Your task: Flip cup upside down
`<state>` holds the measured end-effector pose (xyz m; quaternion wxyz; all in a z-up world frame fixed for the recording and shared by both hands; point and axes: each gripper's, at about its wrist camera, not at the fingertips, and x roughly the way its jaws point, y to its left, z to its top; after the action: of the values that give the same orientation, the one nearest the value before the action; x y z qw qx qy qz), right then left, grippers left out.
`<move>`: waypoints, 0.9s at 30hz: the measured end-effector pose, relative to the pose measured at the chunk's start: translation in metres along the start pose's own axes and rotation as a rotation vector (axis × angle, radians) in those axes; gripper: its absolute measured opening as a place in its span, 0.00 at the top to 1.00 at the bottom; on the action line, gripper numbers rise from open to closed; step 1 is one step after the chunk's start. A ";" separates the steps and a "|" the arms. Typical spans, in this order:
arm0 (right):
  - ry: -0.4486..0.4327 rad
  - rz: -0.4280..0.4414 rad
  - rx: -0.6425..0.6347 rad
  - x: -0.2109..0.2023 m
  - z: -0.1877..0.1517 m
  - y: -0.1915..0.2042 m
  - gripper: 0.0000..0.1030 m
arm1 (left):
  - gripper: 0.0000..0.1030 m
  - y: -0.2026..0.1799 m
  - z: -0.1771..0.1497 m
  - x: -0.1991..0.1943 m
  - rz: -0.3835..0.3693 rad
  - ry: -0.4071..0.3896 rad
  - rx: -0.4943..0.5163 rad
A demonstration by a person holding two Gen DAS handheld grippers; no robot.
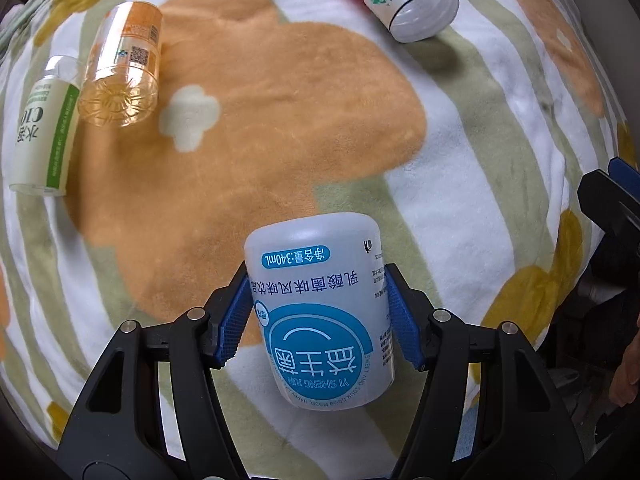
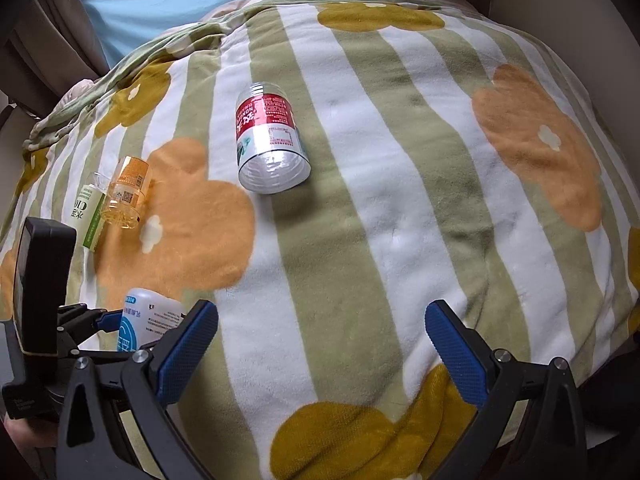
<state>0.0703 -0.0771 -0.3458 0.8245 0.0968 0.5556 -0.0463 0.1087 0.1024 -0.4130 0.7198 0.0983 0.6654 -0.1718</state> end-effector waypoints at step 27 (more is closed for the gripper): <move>0.458 0.389 -0.067 0.053 0.020 0.073 0.00 | 0.00 0.066 -0.094 -0.094 0.031 -0.147 -0.245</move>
<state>0.1218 -0.0084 -0.3792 0.6737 0.1819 0.6995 0.1540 0.0416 0.2094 -0.3349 0.7756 0.0072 0.6255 -0.0850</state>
